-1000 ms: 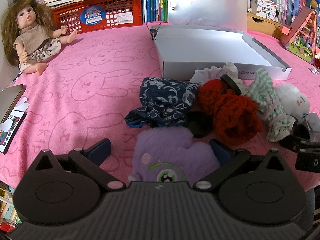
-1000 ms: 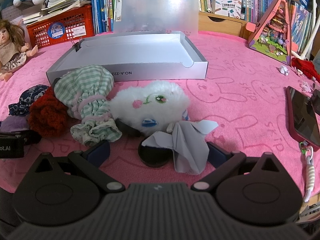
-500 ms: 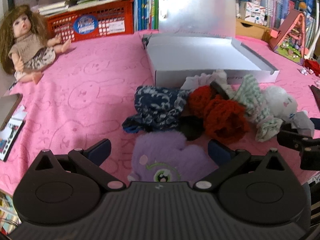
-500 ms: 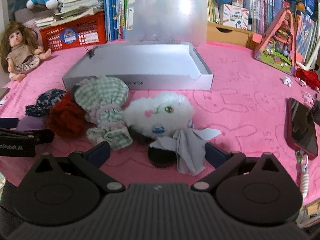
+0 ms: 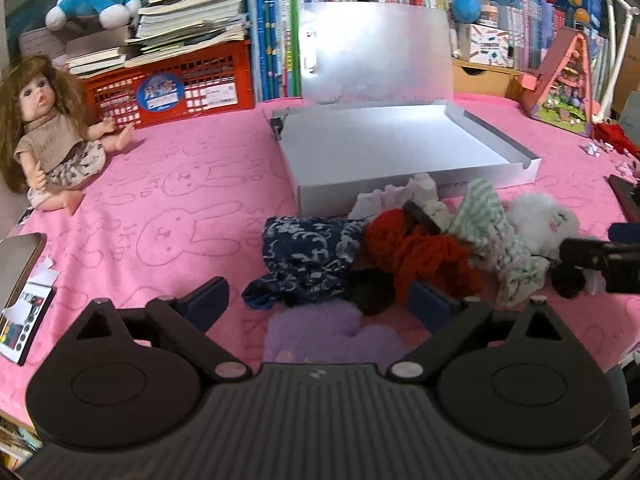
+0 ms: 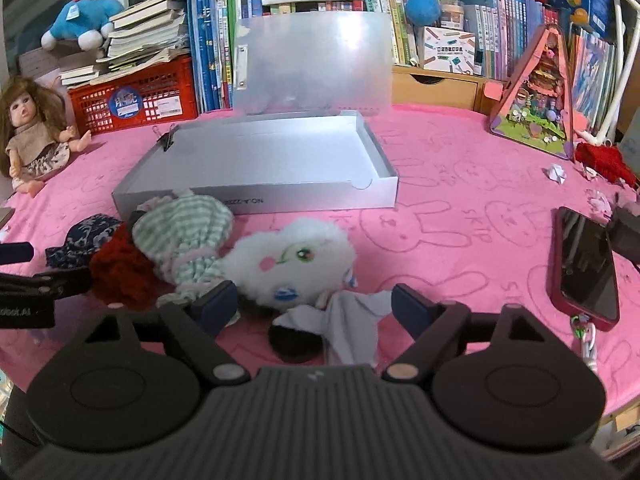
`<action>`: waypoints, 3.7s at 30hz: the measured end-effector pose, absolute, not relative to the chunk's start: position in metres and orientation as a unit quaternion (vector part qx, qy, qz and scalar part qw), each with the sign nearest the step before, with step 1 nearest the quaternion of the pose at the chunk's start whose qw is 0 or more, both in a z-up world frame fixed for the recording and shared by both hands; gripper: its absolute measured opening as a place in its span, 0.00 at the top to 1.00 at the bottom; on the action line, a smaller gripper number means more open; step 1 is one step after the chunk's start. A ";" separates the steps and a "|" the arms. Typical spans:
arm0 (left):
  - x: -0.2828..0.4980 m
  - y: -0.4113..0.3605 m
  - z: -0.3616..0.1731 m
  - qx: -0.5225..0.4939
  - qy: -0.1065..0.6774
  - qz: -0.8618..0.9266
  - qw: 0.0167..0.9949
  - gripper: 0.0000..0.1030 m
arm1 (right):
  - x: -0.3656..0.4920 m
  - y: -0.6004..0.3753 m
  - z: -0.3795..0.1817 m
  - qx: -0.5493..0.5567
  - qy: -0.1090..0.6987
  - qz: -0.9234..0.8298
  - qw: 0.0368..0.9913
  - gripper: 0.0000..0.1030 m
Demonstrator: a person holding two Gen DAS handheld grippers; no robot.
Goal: Organize objects
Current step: 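Grasp the blue floral pouch with the left tool while the right tool grasps the white plush bunny, then carry both items into the white box and open both tools to release them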
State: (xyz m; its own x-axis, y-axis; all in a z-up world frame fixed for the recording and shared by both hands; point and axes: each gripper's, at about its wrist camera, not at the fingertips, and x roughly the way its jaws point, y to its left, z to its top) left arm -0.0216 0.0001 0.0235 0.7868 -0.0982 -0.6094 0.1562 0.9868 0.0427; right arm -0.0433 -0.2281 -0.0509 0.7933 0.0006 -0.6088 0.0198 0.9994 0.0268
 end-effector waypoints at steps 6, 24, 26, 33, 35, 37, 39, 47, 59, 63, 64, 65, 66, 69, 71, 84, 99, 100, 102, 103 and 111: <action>-0.008 0.004 0.024 0.038 0.319 -0.057 0.945 0.07 | -0.021 -0.225 -0.054 -0.010 0.323 0.003 0.946 0.13; 0.028 0.010 0.005 0.031 0.333 -0.061 0.940 0.22 | 0.003 -0.215 -0.069 -0.014 0.327 0.055 0.943 0.12; 0.031 0.010 0.004 0.028 0.331 -0.062 0.941 0.22 | 0.002 -0.214 -0.069 -0.023 0.322 0.056 0.945 0.12; 0.036 0.012 0.001 0.022 0.331 -0.062 0.941 0.22 | 0.005 -0.213 -0.073 -0.020 0.327 0.066 0.942 0.12; 0.035 0.012 0.001 0.025 0.330 -0.067 0.941 0.30 | 0.006 -0.213 -0.075 -0.018 0.329 0.067 0.942 0.13; 0.034 0.011 0.002 0.022 0.332 -0.078 0.940 0.39 | 0.007 -0.213 -0.074 -0.011 0.331 0.069 0.941 0.15; 0.033 0.010 0.004 0.025 0.333 -0.079 0.939 0.41 | 0.006 -0.213 -0.072 -0.003 0.330 0.077 0.941 0.25; 0.028 0.015 0.014 0.016 0.331 -0.079 0.940 0.47 | 0.006 -0.214 -0.061 0.026 0.321 0.068 0.944 0.44; 0.029 0.023 0.059 -0.004 0.293 -0.092 0.952 0.47 | 0.023 -0.235 -0.036 0.076 0.316 0.048 0.944 0.45; 0.041 0.022 0.076 -0.018 0.286 -0.110 0.952 0.47 | 0.034 -0.243 -0.021 0.089 0.312 0.049 0.945 0.45; 0.045 0.021 0.079 -0.018 0.284 -0.113 0.952 0.47 | 0.037 -0.244 -0.018 0.089 0.310 0.050 0.945 0.45; 0.051 0.019 0.083 -0.016 0.280 -0.114 0.953 0.47 | 0.041 -0.246 -0.014 0.089 0.308 0.049 0.946 0.45; 0.055 0.017 0.086 -0.014 0.278 -0.114 0.954 0.47 | 0.045 -0.247 -0.010 0.089 0.306 0.050 0.946 0.45; 0.074 0.011 0.094 -0.012 0.275 -0.115 0.954 0.47 | 0.061 -0.250 0.000 0.089 0.305 0.052 0.947 0.45; 0.090 0.008 0.098 -0.023 0.278 -0.116 0.953 0.47 | 0.071 -0.251 0.005 0.085 0.304 0.052 0.948 0.45; 0.193 -0.009 0.096 -0.033 0.314 -0.090 0.945 0.47 | 0.157 -0.261 0.015 0.076 0.319 0.051 0.943 0.45; 0.256 -0.037 0.039 -0.007 0.367 -0.071 0.928 0.47 | 0.228 -0.253 -0.040 0.115 0.378 0.065 0.916 0.45; 0.257 -0.037 0.038 -0.005 0.368 -0.072 0.927 0.47 | 0.230 -0.252 -0.042 0.115 0.380 0.063 0.916 0.45; 0.258 -0.038 0.034 -0.001 0.369 -0.071 0.927 0.47 | 0.231 -0.251 -0.047 0.117 0.383 0.063 0.914 0.45; 0.258 -0.039 0.033 0.000 0.370 -0.071 0.926 0.47 | 0.232 -0.251 -0.050 0.119 0.385 0.064 0.913 0.45; 0.260 -0.043 0.023 0.011 0.379 -0.071 0.923 0.47 | 0.235 -0.254 -0.064 0.133 0.395 0.062 0.907 0.45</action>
